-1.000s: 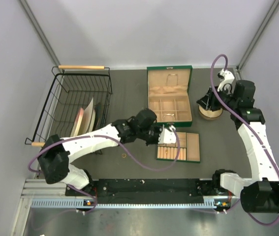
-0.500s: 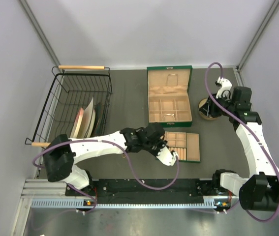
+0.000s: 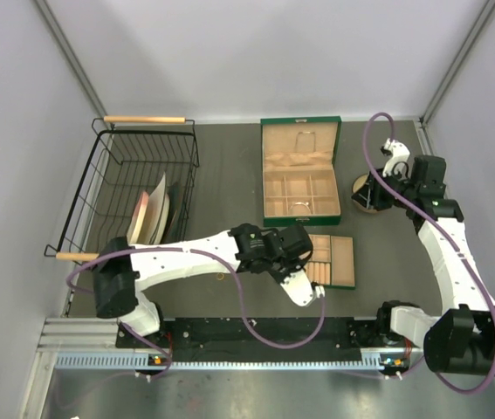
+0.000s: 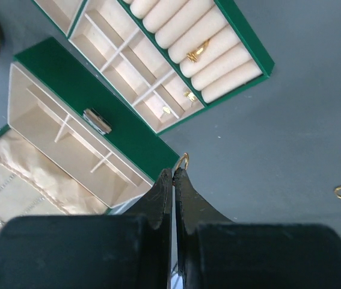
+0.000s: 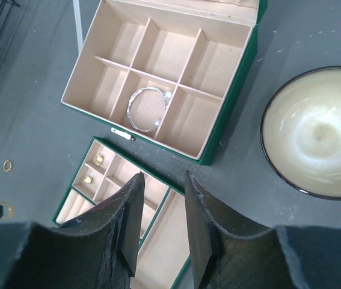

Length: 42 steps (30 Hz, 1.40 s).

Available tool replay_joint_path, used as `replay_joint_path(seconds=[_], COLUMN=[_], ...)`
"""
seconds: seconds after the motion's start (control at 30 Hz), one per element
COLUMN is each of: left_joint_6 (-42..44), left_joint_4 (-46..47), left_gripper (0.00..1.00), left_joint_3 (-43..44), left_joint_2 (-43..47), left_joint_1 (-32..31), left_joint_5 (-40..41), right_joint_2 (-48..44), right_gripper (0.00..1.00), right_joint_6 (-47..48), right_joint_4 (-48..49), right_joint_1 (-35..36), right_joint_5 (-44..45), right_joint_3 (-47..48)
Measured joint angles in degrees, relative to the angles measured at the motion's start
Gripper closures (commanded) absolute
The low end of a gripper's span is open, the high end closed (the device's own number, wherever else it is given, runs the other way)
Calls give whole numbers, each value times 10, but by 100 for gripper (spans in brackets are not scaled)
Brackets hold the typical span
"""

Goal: Organize the mixed jewelry

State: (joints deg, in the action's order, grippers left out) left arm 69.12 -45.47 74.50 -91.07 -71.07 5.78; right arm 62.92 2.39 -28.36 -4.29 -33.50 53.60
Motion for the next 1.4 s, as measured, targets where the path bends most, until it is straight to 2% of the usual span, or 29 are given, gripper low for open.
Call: replay_joint_path(seconds=[0.2, 0.37, 0.73, 0.93, 1.4], left_joint_6=[62, 119, 238, 271, 323], left_joint_4=[26, 72, 193, 225, 260], left_gripper=[100, 100, 100, 100, 100], left_joint_3=[24, 22, -21, -33, -83], left_joint_2=[-40, -56, -91, -118, -120], left_joint_1=[-5, -10, -12, -10, 21], left_joint_5=[-7, -44, -125, -145, -172], right_joint_2=[-8, -27, -35, -36, -36], right_gripper=[66, 66, 66, 66, 66], right_joint_6=[0, 0, -1, -4, -4], right_joint_4=[-2, -7, -19, -28, -32], right_joint_1=[0, 0, 0, 0, 0], right_joint_5=[-26, -45, -87, -104, -117], right_joint_3=[0, 0, 0, 0, 0])
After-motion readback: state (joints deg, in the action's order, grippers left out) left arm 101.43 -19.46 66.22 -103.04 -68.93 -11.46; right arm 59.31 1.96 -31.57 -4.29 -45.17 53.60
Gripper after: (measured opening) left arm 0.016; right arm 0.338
